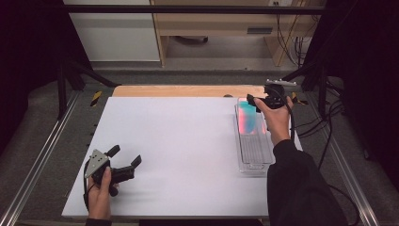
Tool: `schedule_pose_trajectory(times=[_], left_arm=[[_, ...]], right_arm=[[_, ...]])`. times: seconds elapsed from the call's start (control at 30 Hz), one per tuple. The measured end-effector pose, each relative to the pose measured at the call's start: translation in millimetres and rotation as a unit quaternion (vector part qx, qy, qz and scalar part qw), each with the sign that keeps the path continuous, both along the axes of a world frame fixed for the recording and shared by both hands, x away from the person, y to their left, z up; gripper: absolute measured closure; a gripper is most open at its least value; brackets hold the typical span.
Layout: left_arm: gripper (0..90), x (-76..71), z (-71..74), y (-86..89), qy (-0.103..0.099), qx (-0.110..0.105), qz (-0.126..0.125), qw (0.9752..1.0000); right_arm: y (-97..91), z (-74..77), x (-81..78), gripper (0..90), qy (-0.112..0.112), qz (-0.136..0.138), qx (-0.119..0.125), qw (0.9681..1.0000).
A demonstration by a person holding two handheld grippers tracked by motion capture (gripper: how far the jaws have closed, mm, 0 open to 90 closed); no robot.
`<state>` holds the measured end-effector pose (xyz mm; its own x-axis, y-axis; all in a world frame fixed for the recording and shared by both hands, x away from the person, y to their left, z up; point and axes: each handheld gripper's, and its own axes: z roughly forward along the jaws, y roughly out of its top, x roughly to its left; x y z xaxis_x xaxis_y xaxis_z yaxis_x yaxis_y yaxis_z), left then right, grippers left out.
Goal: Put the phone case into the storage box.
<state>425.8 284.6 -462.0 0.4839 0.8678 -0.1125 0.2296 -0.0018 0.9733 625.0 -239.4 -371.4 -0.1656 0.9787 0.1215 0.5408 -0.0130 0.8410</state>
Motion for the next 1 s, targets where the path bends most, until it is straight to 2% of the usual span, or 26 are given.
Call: schedule_pose_trajectory(times=[0.57, 1.0], left_arm=[[1.6, -0.2, 0.1, -0.4, 0.000, 0.001, 0.000, 1.0000], [1.6, -0.2, 0.1, -0.6, 0.000, 0.002, 0.000, 1.0000]], right_arm=[[-1.8, 7.7, -7.9, 6.0, 0.004, 0.011, 0.025, 0.9996], [-0.1, 10.8, -12.0, 5.8, 0.022, 0.018, 0.025, 0.9993]])
